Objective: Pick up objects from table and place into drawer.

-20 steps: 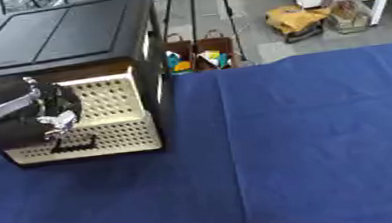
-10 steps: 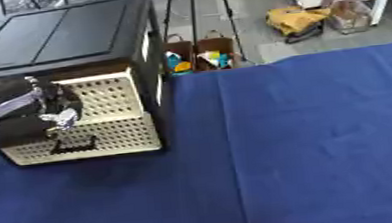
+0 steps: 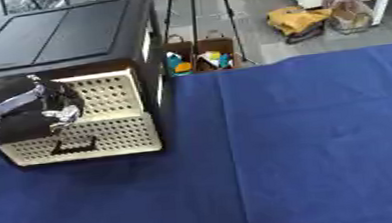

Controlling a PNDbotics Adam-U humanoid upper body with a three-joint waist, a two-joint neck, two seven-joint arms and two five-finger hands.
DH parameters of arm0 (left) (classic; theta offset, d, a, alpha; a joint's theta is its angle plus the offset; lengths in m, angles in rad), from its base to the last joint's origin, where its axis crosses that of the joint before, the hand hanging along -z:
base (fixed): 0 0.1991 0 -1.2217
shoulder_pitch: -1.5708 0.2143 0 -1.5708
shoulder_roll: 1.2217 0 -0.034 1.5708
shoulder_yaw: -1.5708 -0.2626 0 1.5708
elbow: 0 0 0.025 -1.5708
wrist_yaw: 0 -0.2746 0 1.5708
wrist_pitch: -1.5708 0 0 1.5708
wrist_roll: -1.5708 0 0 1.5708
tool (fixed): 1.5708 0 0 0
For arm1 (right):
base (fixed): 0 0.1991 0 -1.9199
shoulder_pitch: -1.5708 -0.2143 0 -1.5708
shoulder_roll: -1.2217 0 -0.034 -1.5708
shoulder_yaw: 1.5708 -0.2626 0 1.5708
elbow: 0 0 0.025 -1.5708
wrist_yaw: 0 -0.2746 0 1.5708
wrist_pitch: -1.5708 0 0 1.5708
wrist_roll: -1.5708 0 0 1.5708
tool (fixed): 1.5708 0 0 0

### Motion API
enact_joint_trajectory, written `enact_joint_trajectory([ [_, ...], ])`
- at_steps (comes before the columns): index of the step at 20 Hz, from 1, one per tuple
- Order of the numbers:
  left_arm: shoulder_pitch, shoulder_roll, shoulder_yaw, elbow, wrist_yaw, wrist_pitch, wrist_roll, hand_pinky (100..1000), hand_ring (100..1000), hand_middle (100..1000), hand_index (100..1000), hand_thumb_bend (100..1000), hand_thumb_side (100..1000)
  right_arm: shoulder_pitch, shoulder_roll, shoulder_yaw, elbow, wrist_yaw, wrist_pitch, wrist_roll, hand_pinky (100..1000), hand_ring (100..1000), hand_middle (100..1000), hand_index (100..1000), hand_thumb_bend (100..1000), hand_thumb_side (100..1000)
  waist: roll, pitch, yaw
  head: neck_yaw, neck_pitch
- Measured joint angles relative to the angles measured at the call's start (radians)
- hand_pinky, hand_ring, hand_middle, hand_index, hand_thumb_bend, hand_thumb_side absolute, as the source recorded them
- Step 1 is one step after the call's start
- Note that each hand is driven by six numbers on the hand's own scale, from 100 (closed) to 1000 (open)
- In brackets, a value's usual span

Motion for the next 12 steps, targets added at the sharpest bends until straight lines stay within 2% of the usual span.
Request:
enact_joint_trajectory([
  [8,0.000,-0.003,0.000,-0.005,0.018,-0.016,-0.016,100,305,978,1000,100,1000,0.000,0.001,-0.005,0.000,0.000,0.001,-0.006,781,822,519,611,276,1000,-0.001,-0.001,0.002,0.001,0.000],
  [12,0.010,-0.003,0.000,-0.051,0.031,-0.048,-0.048,100,305,868,1000,100,1000,0.001,0.002,-0.005,0.000,0.001,0.000,-0.009,780,821,520,612,271,1000,-0.003,-0.008,0.010,0.001,0.001],
])
